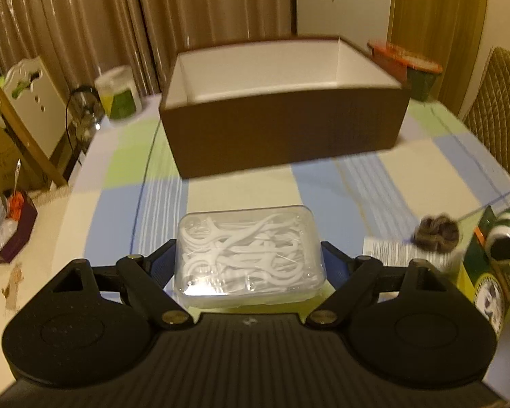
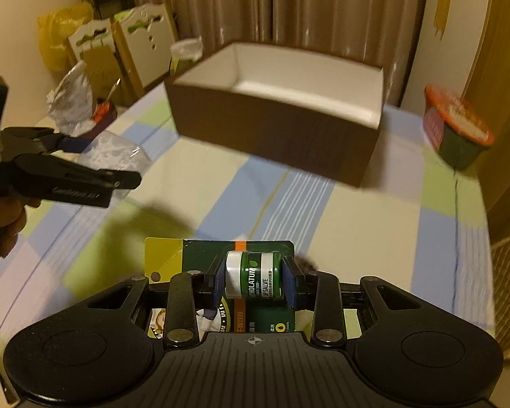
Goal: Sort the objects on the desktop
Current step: 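Carry the floss case and ointment package over the box with both tools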
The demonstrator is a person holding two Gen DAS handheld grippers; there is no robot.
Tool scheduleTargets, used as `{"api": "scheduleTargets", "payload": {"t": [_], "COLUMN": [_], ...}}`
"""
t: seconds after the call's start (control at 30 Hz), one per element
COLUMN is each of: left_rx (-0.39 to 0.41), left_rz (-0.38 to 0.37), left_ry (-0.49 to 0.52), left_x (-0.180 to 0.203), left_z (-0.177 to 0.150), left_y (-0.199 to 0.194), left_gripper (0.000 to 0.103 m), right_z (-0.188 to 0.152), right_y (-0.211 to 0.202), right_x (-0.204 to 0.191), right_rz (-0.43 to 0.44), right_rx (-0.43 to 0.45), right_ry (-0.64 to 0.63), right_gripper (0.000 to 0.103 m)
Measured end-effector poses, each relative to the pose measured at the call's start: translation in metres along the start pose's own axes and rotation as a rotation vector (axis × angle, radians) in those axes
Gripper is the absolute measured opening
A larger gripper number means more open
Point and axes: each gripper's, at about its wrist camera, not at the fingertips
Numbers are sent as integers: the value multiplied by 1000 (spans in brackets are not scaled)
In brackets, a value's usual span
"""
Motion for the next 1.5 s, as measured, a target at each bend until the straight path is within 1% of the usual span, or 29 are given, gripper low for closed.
{"api": "scheduleTargets", "payload": {"t": [0.23,0.4,0.57,0.8,1.03,1.17,1.27,1.4,1.5], "left_rx": [62,98,100,85,77,82,97,117,124], "left_rz": [-6,-2,12,22,26,1,-22,-50,-76], "left_ry": [0,9,15,0,-38,-31,-16,-9,-11], "left_x": [0,2,5,6,2,-4,-9,-19,-24], "left_z": [45,67,79,85,92,103,115,138,157], "left_y": [-12,-16,-16,-16,-13,-1,14,38,59], "left_gripper": [84,84,84,84,84,84,84,84,84], "right_z": [47,71,82,90,104,123,146,178,200], "right_y": [-8,-3,-1,-1,1,3,7,21,37], "right_x": [20,35,43,53,54,54,57,62,74], "right_rz": [-5,23,39,62,71,53,26,-16,-33], "right_rx": [78,96,102,110,118,150,182,204,211], "right_ry": [-9,-8,-24,-39,-70,-79,-60,-55,-23], "right_gripper": [33,33,33,33,33,33,33,33,33]}}
Point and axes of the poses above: each gripper's, at about its wrist camera, not at the fingertips, and y roughly the way its jaws point, x to its right, z to its top, and after that the axes turned 14 degrees about z, right-handed
